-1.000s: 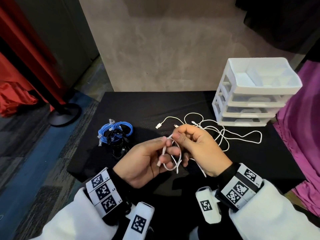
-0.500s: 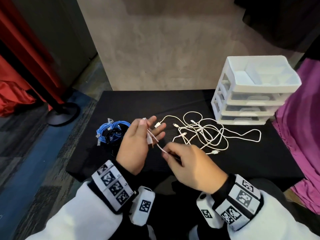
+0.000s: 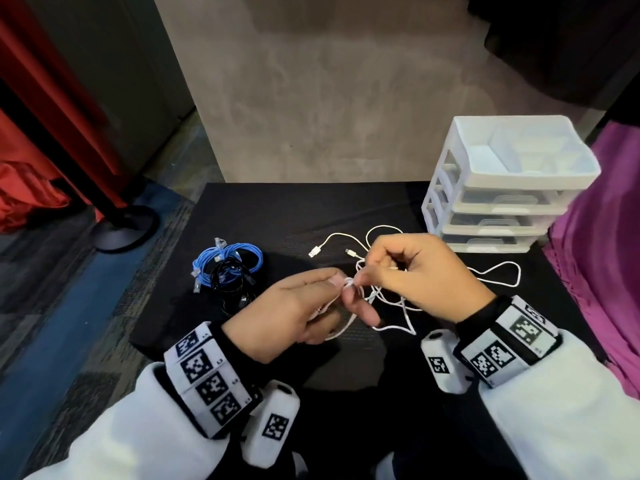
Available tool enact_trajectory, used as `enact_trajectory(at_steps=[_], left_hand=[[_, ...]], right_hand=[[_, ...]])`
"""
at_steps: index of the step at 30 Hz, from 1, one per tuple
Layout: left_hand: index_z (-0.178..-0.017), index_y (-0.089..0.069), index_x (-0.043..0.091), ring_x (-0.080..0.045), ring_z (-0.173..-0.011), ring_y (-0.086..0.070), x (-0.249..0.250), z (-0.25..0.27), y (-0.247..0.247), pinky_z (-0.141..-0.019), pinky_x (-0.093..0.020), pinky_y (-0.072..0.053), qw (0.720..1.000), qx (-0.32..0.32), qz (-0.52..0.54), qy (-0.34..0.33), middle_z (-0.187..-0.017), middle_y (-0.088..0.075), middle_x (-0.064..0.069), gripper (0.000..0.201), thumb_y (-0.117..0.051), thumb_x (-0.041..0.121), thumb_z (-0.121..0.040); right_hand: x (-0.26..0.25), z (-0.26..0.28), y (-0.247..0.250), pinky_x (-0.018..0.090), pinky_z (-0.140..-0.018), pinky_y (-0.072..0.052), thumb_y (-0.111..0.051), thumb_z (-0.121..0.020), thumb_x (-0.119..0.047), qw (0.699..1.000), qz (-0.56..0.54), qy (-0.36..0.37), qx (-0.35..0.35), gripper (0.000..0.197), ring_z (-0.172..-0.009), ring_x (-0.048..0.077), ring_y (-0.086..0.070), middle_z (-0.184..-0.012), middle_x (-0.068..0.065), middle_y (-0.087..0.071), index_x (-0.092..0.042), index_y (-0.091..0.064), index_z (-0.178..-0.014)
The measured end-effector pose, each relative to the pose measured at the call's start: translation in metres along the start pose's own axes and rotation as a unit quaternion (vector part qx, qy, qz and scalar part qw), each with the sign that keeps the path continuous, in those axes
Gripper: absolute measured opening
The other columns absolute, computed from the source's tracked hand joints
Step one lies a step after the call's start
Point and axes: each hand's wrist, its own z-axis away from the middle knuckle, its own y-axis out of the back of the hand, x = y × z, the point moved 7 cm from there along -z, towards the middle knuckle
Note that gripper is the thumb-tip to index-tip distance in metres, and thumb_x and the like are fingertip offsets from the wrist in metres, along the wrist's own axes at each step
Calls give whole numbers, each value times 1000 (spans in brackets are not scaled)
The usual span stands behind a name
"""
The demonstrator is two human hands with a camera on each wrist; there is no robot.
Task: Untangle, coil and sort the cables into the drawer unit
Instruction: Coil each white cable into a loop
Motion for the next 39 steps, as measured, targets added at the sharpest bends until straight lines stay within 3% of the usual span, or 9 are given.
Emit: enact_trajectory(at_steps=[7,10,14,19,23,26,29,35,39], left_hand=[[-91,-46,16,-4,-44,-34,11,2,24,-53,-17,-34,943,28,327,-48,-142,-60,-15,21,-34,23,-107],[-96,-49,15,-4,-78,-68,6,-3,43,-79,-21,-57,926,116,351,-75,-145,-59,-13,18,-37,22,-108],[-103,-55,10,-28,-119,-68,-8,-10,62,-101,-40,-55,931,258,214,-142,-141,-62,-12,17,-41,18,-108],[-103,-54,11,-17,-79,-74,-14,-9,62,-75,-26,-54,943,254,-180,-118,-138,-63,3,21,-38,21,-111],[-89,-61,26,-21,-53,-51,-25,-1,36,-60,-34,-44,955,124,-264,-58,-70,-63,-6,33,-38,39,-109],[-99,-61,9,-19,-49,-38,-26,-1,15,-52,-27,-39,979,57,-190,-46,-87,-72,-12,40,-32,33,-112],[-95,-50,1,-11,-43,-29,-21,0,13,-47,-23,-37,996,57,-16,-69,-93,-69,-19,33,-36,29,-106],[-92,-50,7,-1,-41,-31,-25,1,10,-49,-20,-41,979,34,190,-64,-84,-53,-10,26,-40,25,-107],[-90,-53,9,-1,-44,-34,-34,-2,5,-52,-20,-42,967,37,245,-53,-84,-50,-5,28,-41,28,-107]], right_hand=[[44,21,-41,26,-41,-27,-59,-104,-24,980,-155,-120,-16,22,-38,14,-38,-57,2,-53,-6,-71,-101],[52,37,-66,26,-45,-34,-54,-109,-26,984,-84,-147,-50,21,-41,10,-42,-59,1,-55,-18,-73,-105],[28,48,-84,41,-66,-51,-55,-106,-41,989,71,-69,-109,21,-60,15,-60,-69,5,-65,-26,-67,-99],[-2,35,-54,42,-67,-51,-59,-102,-35,992,117,-8,-48,19,-63,14,-58,-71,-1,-64,-23,-67,-90],[-14,13,-21,37,-70,-53,-72,-94,-42,991,134,19,-1,16,-69,10,-65,-73,-8,-70,-28,-73,-85],[-7,3,3,40,-65,-49,-86,-84,-37,993,99,0,61,21,-63,16,-57,-66,0,-64,-23,-71,-77],[7,3,7,49,-80,-53,-80,-92,-29,997,43,-19,53,7,-78,25,-64,-80,1,-70,-26,-76,-87],[28,21,-11,25,-83,-45,-80,-91,-21,989,95,-23,113,12,-90,14,-62,-90,-7,-66,-32,-80,-91],[30,29,-23,22,-88,-42,-82,-88,-27,968,159,-53,185,10,-93,7,-55,-87,-14,-61,-37,-82,-90]])
